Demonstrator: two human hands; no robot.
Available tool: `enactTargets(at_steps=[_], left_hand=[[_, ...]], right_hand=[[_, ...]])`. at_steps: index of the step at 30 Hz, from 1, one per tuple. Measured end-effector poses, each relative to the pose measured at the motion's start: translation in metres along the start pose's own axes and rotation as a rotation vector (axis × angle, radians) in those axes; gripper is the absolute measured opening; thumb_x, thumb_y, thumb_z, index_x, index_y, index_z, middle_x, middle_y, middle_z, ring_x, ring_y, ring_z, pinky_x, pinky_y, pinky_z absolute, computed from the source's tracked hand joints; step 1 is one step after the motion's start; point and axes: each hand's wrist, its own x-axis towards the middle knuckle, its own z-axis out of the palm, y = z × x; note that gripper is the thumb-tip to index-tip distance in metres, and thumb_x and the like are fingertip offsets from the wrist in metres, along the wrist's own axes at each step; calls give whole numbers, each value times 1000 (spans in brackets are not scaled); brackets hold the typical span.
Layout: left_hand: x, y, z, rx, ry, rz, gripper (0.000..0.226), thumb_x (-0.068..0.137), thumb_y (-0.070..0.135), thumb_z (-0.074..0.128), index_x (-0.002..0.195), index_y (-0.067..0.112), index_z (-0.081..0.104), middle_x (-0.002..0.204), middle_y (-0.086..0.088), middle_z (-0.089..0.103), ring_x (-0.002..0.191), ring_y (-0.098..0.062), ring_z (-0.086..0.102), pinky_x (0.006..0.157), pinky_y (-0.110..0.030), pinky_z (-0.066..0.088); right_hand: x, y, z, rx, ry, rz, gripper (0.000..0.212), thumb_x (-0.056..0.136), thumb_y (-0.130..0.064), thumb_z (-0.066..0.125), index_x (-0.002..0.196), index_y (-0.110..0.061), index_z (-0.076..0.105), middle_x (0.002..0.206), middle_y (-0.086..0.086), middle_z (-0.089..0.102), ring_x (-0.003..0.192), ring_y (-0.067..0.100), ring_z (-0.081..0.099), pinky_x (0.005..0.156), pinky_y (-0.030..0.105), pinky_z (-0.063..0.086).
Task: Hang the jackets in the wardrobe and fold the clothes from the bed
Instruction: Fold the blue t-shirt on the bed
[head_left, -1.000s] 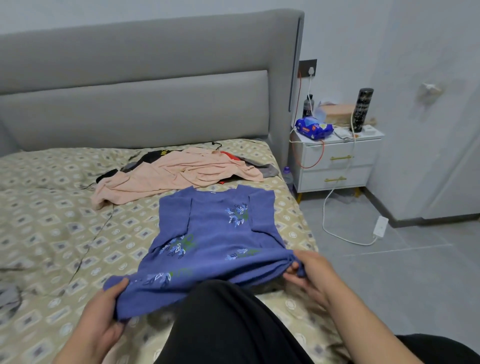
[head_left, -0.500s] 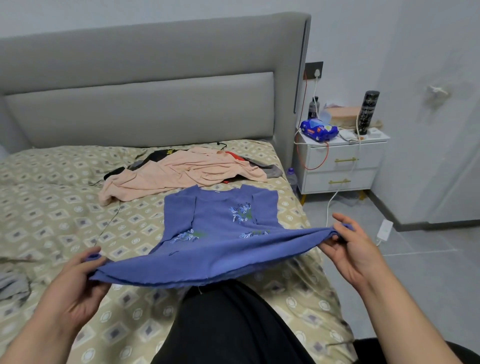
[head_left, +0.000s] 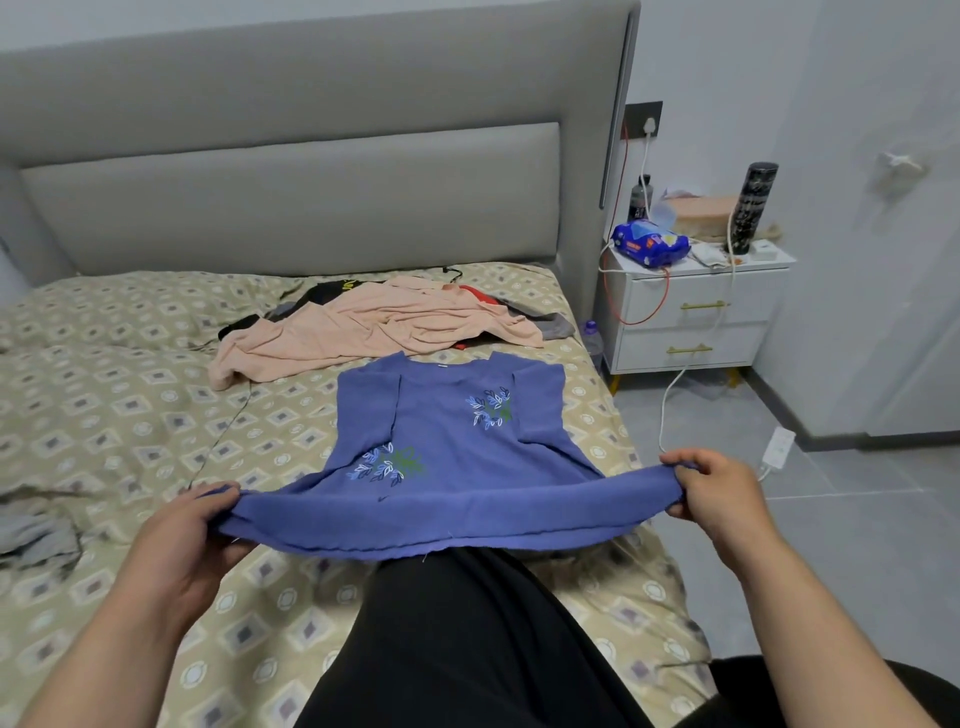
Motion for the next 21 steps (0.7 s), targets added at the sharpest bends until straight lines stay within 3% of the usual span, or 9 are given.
enactTargets(at_steps=[4, 6, 7, 9, 11, 14, 16, 19, 21], left_hand=[[-6, 6, -2, -127, -97, 57, 31, 79, -10, 35, 90, 8, 58, 78, -4, 69, 73, -17, 71, 65, -33, 62], [-6, 9, -3, -32, -109, 119, 45, 71, -17, 36, 99, 9, 59, 85, -4, 73, 77, -16, 72, 67, -31, 62], [-5, 10, -4, 33, -81, 160, 45, 78, -20, 38, 104, 9, 60, 91, -6, 72, 80, -17, 71, 67, -28, 62], [-6, 13, -3, 138, -22, 235, 32, 89, -17, 47, 104, 7, 61, 95, -11, 67, 80, -19, 67, 64, -22, 60], [-2, 11, -5, 207, 61, 293, 27, 90, -14, 52, 96, 9, 64, 93, -13, 68, 78, -19, 66, 67, -23, 60], [0, 10, -10, 300, 155, 362, 23, 91, -4, 55, 108, 6, 67, 111, -20, 67, 95, -28, 62, 88, -37, 51], [-2, 11, -10, 296, 167, 396, 22, 90, -1, 53, 108, 5, 65, 103, -18, 68, 98, -30, 62, 89, -39, 47], [-13, 15, -1, 302, 70, 419, 13, 93, -4, 49, 95, -2, 62, 82, -11, 64, 77, -16, 63, 71, -27, 54], [-12, 16, -2, 282, 16, 413, 16, 94, -1, 49, 85, 1, 61, 80, -16, 62, 77, -24, 63, 72, -33, 54]], right_hand=[[-3, -6, -3, 163, -120, 118, 27, 95, 4, 38, 96, -2, 64, 75, 17, 58, 58, 27, 54, 46, 27, 55], [-7, -11, -6, 337, -200, 135, 32, 92, 10, 34, 100, -3, 62, 85, 18, 65, 73, 28, 63, 59, 30, 59], [-9, -13, -8, 336, -215, 96, 33, 92, 13, 36, 102, -4, 62, 91, 16, 68, 81, 27, 66, 68, 31, 58], [-10, -16, -11, 187, -175, -43, 26, 93, 10, 49, 105, -6, 66, 94, 13, 72, 88, 23, 68, 75, 29, 53], [-13, -17, -12, 62, -91, -160, 17, 91, 3, 60, 101, -5, 70, 85, 11, 71, 79, 20, 65, 70, 25, 50], [-11, -14, -11, 94, 8, -208, 8, 92, -10, 66, 98, -6, 72, 77, 5, 66, 74, 19, 58, 71, 27, 48], [-9, -14, -13, 236, -25, -183, 11, 94, -17, 65, 97, -7, 69, 82, 5, 69, 83, 20, 63, 82, 31, 52], [-11, -20, -13, 548, -129, -122, 16, 99, -17, 54, 89, -8, 62, 71, 0, 71, 74, 13, 66, 72, 20, 58], [-14, -24, -14, 625, -177, -82, 21, 103, -11, 44, 88, -8, 59, 68, 0, 71, 68, 14, 67, 62, 24, 59]])
